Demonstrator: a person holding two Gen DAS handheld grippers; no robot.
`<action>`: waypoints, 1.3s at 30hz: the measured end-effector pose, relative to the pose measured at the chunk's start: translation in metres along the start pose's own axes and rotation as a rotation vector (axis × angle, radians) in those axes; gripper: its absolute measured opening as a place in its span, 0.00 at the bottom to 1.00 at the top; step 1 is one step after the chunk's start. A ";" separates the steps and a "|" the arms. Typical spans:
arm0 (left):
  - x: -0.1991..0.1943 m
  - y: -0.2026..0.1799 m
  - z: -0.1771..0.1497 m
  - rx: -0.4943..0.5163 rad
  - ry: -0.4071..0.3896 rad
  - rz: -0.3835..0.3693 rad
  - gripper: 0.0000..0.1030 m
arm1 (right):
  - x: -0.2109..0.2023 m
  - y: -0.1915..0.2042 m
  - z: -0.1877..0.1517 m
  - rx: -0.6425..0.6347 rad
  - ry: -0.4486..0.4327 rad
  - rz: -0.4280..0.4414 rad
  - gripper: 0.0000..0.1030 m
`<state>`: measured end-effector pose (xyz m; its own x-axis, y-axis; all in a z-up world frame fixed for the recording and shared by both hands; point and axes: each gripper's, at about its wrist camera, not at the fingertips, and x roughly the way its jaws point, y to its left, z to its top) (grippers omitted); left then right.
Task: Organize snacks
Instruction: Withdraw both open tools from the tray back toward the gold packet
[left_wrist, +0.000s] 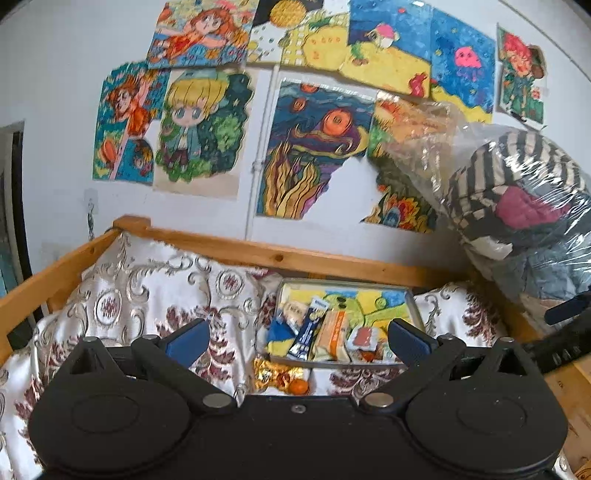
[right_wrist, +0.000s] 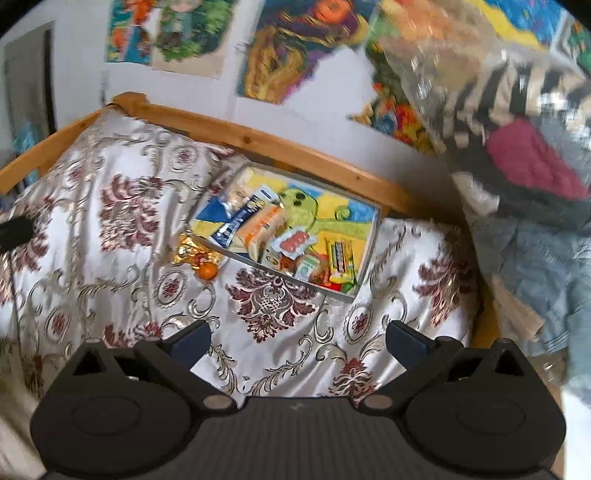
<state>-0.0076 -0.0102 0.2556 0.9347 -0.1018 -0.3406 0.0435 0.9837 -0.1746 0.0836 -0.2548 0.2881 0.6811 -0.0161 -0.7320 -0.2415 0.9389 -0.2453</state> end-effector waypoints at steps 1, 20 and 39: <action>0.006 0.003 -0.001 -0.009 0.015 0.002 0.99 | 0.011 -0.007 0.001 0.038 0.015 0.002 1.00; 0.163 0.049 -0.047 -0.001 0.114 -0.021 0.99 | 0.153 -0.016 0.039 0.292 -0.074 0.205 1.00; 0.255 0.060 -0.147 0.074 0.375 0.008 0.99 | 0.262 0.036 -0.063 0.090 0.100 0.207 1.00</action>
<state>0.1810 0.0006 0.0225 0.7416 -0.1277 -0.6586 0.0745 0.9913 -0.1082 0.2097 -0.2474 0.0473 0.5502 0.1501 -0.8214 -0.3035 0.9524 -0.0293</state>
